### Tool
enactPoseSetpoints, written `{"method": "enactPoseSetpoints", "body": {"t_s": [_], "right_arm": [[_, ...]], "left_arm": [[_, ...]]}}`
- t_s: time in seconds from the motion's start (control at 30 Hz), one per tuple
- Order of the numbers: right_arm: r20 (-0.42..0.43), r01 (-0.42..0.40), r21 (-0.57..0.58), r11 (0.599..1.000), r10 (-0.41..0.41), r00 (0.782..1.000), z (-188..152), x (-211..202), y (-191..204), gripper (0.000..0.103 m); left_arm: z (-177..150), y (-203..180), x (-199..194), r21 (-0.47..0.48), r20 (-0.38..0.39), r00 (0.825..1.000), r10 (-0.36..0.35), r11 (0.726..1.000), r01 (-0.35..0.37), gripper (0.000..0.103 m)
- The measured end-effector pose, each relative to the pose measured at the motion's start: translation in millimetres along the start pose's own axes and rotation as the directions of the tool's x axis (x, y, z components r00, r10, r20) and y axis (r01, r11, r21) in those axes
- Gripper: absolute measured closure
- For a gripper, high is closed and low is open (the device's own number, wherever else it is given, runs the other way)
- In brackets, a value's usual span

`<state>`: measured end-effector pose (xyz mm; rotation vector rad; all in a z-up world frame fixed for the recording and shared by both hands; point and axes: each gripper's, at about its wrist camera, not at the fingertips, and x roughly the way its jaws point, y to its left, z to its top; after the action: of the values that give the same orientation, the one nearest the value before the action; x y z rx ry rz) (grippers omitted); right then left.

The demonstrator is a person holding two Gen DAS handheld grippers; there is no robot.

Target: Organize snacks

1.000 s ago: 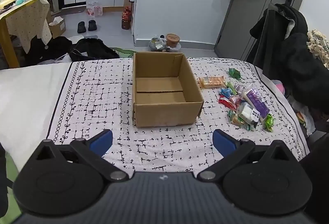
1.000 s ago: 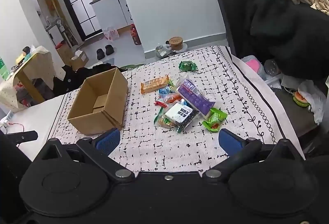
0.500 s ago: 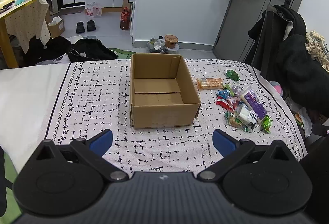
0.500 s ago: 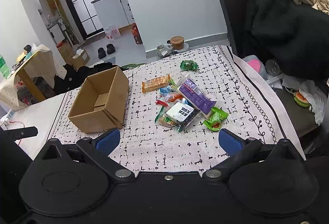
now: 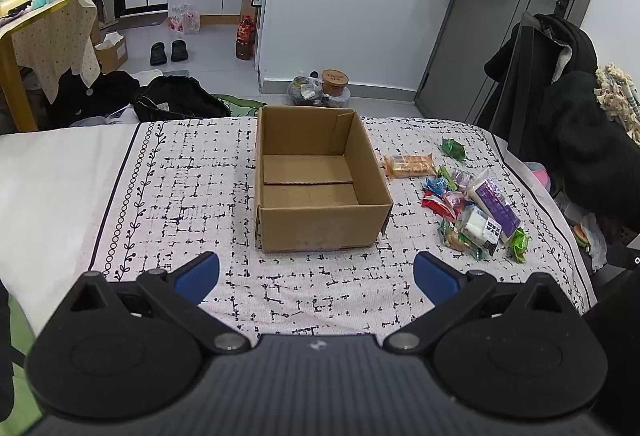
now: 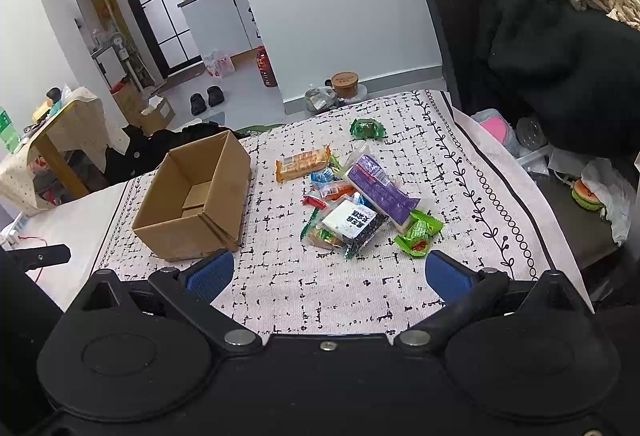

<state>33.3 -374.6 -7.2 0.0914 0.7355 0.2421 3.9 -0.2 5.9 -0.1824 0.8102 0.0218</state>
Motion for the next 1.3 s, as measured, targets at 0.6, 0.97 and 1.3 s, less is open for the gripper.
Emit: {"method": "enactPoseSetpoints", "body": {"t_s": [0.6,0.97,1.3], "right_arm": [[0.012,0.006,-0.02,1.0,-0.006,1.0,2.7,-2.3,3.5,0.0],[0.016,0.011,-0.019,1.0,-0.01,1.0,3.3,-3.2,1.5,0.0],[0.012,0.012,-0.016,1.0,-0.012,1.0,3.9,-0.9,2.1,0.0]], "left_arm": [[1.1,3.6,-1.1,-0.004,0.002,1.0,-0.002,1.0,0.002,0.0],[0.5,-3.0,-1.8,0.002,0.004,1.0,-0.004,1.0,0.004,0.0],[3.3,-3.4,3.5,0.004,0.003,1.0,-0.017,1.0,0.017,0.0]]}}
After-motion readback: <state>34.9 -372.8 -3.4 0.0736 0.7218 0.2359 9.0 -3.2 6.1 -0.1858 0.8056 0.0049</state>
